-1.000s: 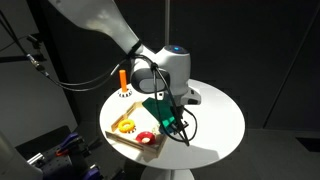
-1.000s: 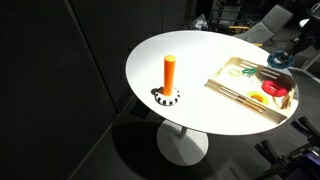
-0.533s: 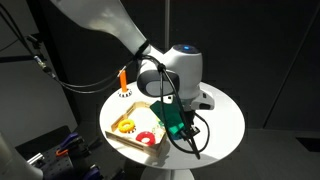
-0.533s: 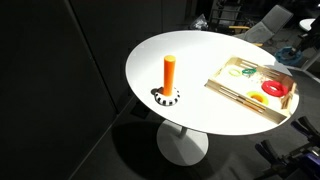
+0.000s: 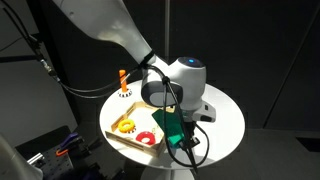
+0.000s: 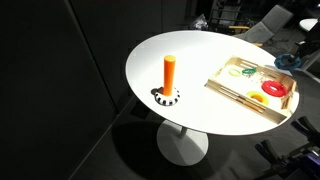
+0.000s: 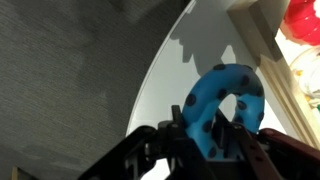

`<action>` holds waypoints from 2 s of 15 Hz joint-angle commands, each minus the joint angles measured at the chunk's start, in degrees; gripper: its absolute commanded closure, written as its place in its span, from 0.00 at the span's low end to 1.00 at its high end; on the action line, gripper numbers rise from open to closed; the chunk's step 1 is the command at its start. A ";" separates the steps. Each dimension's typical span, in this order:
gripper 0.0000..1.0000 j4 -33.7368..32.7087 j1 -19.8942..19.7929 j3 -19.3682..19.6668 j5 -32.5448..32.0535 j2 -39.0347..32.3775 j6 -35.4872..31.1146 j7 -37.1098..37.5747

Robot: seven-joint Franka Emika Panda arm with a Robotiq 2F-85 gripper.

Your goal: Remove the blue ring from the wooden tray and put it on the table to the right

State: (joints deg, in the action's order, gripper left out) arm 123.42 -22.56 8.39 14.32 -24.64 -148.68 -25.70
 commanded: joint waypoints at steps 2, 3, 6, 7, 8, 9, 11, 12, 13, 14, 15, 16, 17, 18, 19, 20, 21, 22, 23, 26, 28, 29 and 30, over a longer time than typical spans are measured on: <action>0.90 -1.80 -0.69 -0.30 -1.66 -2.66 1.30 2.57; 0.90 -1.83 -0.60 -0.19 -2.02 -3.06 1.55 2.94; 0.90 -1.84 -0.29 0.16 -3.31 -3.85 2.29 4.09; 0.90 -1.84 -0.22 0.24 -3.87 -3.95 2.61 4.44; 0.89 -1.83 -0.10 0.38 -4.42 -3.99 3.06 4.84; 0.89 -1.79 -0.03 0.45 -5.02 -3.94 3.53 5.23; 0.48 -1.72 0.24 0.70 -6.20 -3.65 4.69 5.99; 0.41 -1.74 0.31 0.78 -6.69 -3.56 5.32 6.24; 0.35 -1.77 0.37 0.85 -7.23 -3.44 5.89 6.31; 0.27 -1.79 0.42 0.90 -7.59 -3.34 6.27 6.37; 0.18 -1.85 0.45 0.96 -7.97 -3.25 6.73 6.40; 0.11 -1.93 0.47 0.99 -8.24 -3.13 7.29 6.40; 0.03 -2.00 0.56 1.09 -8.61 -2.93 7.89 6.48; 0.00 -2.01 0.64 1.16 -9.01 -2.55 8.59 6.50; 0.00 -2.04 0.86 1.38 -9.53 -2.21 9.21 6.81; 0.00 -2.16 1.18 1.71 -10.21 -1.68 10.15 7.36; 0.00 -2.31 1.39 1.92 -10.76 -1.10 11.15 7.73; 0.00 -2.42 1.66 2.14 -11.25 -0.34 12.22 8.03; 0.00 -2.43 1.94 2.27 -11.75 0.65 13.35 8.34; 0.00 -2.38 2.82 2.25 -12.44 3.70 16.11 8.84; 0.00 -2.36 3.70 2.19 -12.71 5.81 18.53 9.52; 0.00 -2.25 4.41 2.25 -13.14 7.12 19.95 10.35; 0.00 -2.04 5.31 2.46 -14.00 8.48 21.14 11.60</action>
State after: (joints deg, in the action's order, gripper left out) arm 121.03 -19.43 10.08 2.65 -20.25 -131.70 -17.62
